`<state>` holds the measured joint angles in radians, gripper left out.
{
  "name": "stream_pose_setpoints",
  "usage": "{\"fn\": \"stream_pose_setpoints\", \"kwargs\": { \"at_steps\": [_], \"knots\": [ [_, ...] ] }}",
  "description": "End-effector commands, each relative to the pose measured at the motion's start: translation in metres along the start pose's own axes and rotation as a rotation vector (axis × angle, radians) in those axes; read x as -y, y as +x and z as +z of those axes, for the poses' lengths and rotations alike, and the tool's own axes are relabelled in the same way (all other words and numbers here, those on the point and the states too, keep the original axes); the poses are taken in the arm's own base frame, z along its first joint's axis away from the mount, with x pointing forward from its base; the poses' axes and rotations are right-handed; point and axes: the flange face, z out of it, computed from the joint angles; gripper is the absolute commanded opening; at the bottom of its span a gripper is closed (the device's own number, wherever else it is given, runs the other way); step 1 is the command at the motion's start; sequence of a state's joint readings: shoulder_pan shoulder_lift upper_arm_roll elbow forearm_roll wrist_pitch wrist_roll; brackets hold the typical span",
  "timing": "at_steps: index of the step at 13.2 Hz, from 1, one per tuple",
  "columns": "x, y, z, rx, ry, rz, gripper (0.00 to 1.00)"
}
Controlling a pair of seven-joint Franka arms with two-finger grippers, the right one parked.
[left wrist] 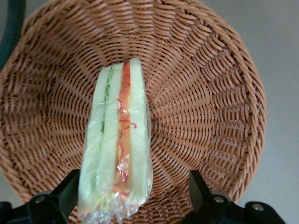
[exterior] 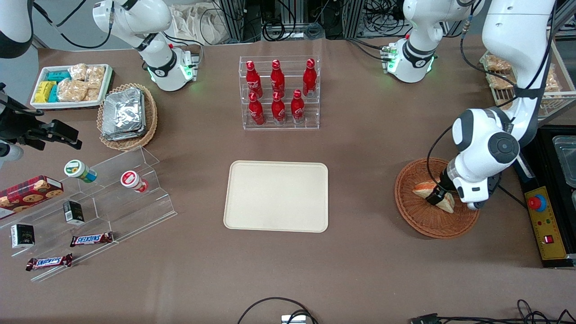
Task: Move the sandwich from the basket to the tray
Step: 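Close the left gripper on the sandwich edge and lift it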
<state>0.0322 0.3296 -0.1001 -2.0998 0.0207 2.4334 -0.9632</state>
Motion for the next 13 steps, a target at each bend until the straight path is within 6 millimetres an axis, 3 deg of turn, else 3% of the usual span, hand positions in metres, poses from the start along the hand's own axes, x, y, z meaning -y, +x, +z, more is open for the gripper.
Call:
{"fn": "stream_pose_setpoints", "kwargs": {
  "at_steps": [1,2,3,6,10,13],
  "knots": [
    [-0.003,0.004,0.013,-0.019,-0.01,-0.015,0.9],
    [-0.002,0.006,0.015,-0.017,-0.008,-0.021,0.54],
    [-0.002,0.006,0.017,-0.016,-0.009,-0.022,0.35],
    [-0.003,0.007,0.013,-0.022,-0.014,-0.043,0.0],
    [-0.004,0.007,-0.01,-0.035,-0.024,-0.041,0.0],
    [-0.017,0.009,-0.064,-0.028,0.03,0.005,0.0]
  ]
}}
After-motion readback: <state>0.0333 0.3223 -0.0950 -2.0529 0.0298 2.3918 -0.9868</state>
